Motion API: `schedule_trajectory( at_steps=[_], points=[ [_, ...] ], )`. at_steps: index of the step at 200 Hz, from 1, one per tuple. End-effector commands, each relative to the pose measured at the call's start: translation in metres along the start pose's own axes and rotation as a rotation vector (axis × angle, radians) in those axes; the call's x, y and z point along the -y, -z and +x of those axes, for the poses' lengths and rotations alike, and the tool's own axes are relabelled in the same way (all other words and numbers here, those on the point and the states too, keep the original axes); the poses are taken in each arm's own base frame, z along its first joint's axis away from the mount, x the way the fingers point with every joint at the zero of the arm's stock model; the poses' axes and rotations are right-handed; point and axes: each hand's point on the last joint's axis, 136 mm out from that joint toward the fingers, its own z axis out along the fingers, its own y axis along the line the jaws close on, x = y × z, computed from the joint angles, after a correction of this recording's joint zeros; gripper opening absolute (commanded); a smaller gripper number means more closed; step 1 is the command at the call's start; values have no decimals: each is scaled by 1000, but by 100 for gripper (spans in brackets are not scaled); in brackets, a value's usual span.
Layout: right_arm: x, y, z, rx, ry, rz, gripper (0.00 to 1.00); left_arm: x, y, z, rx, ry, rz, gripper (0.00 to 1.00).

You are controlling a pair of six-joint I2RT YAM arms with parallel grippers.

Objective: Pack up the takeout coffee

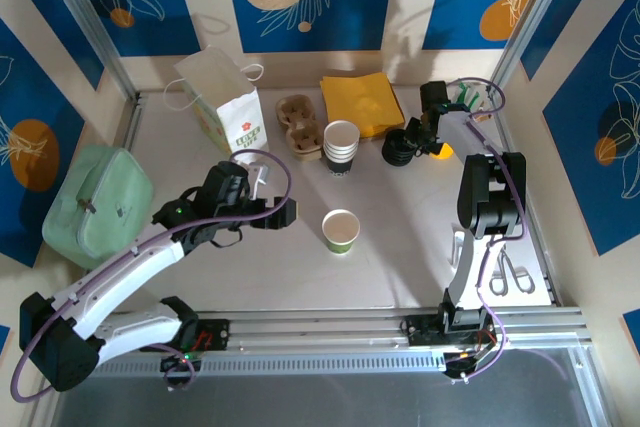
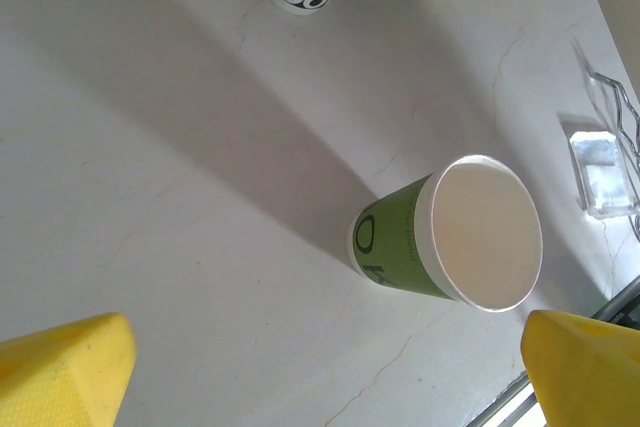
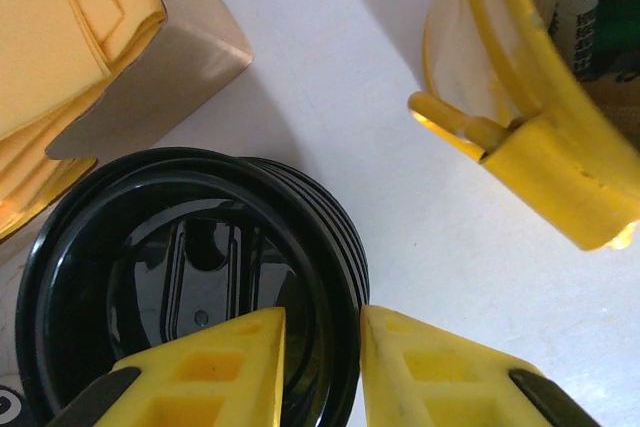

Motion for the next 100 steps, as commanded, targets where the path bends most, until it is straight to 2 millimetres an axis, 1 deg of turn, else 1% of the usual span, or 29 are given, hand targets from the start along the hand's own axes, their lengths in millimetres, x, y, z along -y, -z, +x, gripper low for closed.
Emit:
schedule_trajectory(
  at_steps=[1, 45, 100],
  points=[
    [-3, -2, 0, -11, 18, 7, 24, -1, 2, 3, -10, -21, -18, 99],
    [-6, 0, 1, -11, 24, 1, 19, -2, 4, 3, -11, -22, -24, 99],
    [-12, 16, -1, 8, 44, -20, 17, -2, 7, 1, -5, -27, -29, 99]
  ],
)
